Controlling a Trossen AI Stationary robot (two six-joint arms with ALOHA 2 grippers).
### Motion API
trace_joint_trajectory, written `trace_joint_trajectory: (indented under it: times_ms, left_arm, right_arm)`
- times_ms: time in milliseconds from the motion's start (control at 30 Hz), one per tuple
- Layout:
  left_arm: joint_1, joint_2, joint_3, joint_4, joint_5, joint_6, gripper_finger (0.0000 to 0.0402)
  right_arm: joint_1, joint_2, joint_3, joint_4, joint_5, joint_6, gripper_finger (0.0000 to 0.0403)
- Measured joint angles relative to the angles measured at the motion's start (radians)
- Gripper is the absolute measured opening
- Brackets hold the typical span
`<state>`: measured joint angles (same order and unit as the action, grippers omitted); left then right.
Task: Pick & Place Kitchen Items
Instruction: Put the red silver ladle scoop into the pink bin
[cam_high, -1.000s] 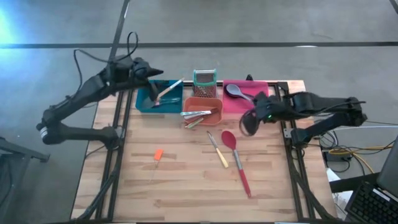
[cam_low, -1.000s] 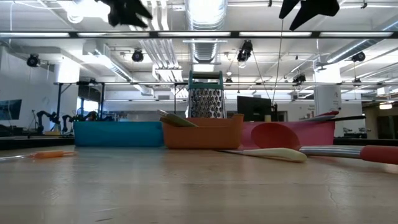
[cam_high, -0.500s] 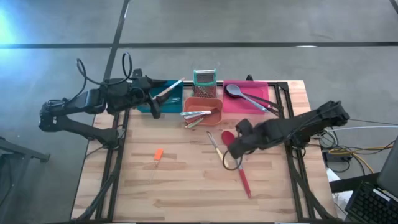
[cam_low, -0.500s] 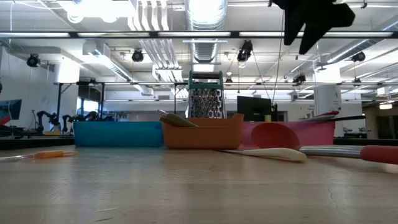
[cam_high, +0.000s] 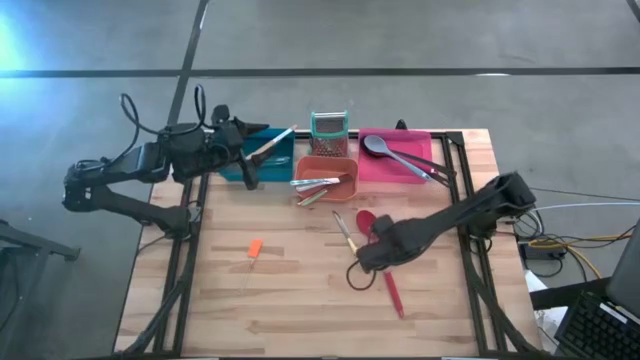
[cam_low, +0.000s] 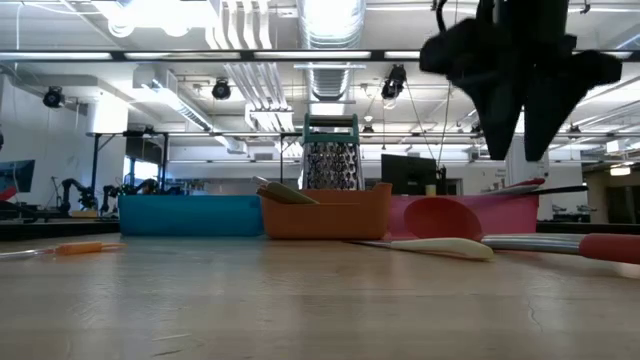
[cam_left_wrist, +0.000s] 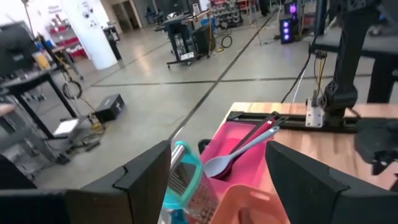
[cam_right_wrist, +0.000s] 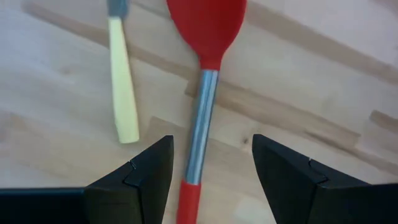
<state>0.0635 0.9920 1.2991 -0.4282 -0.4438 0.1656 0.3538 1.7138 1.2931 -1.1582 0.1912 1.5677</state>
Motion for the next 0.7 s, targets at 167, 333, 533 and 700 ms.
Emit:
trace_joint_trajectory:
  times_ms: [167,333,533,700]
  left_arm:
    - [0.0,0.0,0.0,-0.001,0.0,0.044,0.0265]
    - [0.0,0.0,-0.005,-0.015,0.0,0.044,0.0264]
    - [0.001,0.003,-0.01,-0.075,0.001,0.045,0.0264]
    - [0.001,0.007,-0.011,-0.107,0.001,0.043,0.0264]
  right_arm:
    - [-0.003,0.078,0.0,0.077,-0.041,-0.004,0.021]
    - [-0.003,0.118,-0.005,0.136,-0.093,-0.004,0.021]
    - [-0.003,0.106,-0.07,0.18,-0.115,0.015,0.021]
    - [-0.003,0.091,-0.193,0.384,-0.17,0.03,0.0208]
